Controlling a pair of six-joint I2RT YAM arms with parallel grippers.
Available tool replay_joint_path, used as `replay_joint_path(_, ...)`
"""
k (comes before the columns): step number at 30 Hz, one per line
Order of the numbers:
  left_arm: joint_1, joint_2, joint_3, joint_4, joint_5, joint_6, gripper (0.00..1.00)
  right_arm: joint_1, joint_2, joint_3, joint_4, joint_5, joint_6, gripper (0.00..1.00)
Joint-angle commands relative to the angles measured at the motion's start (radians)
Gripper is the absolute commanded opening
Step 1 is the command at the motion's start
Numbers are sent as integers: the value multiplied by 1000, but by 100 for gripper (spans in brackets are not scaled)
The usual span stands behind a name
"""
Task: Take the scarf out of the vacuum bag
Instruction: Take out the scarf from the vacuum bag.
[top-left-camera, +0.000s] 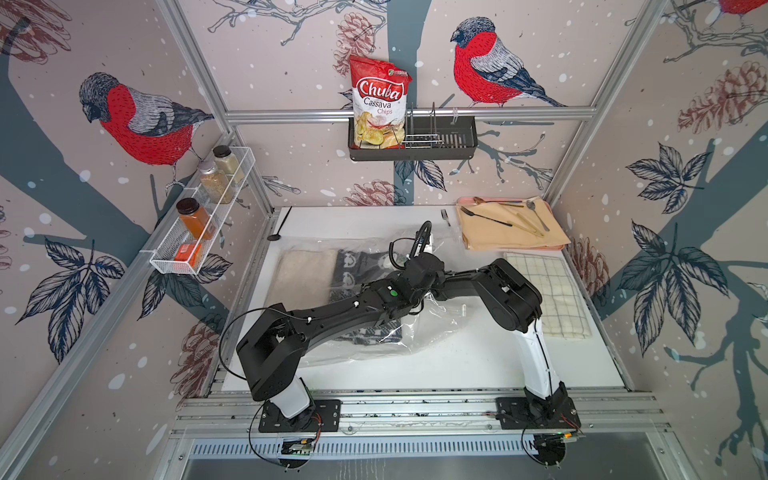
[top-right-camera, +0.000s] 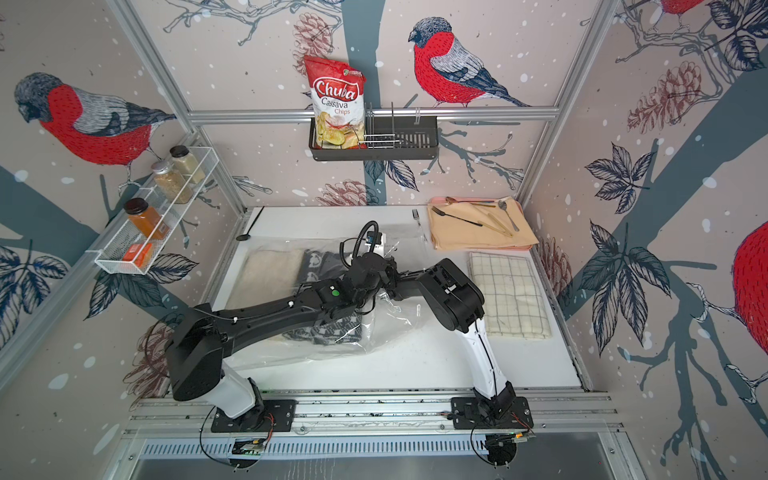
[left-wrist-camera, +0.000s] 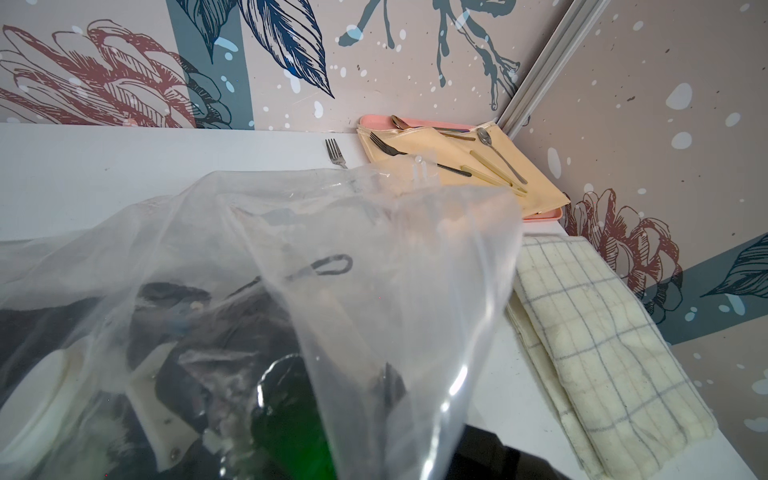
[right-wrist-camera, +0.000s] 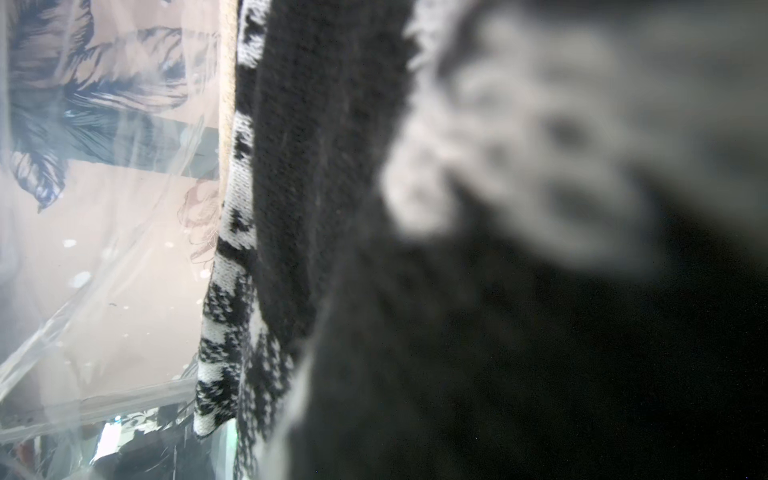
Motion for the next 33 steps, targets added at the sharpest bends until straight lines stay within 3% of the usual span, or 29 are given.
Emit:
replay_joint_path(1,1,6,-3,20,11,-10,0,-7,-11,-14,-139,42,-32,0)
replay_joint_path(33,0,7,-7,25,9,-12,0,-93,-82,-67,-319,103,-177,0)
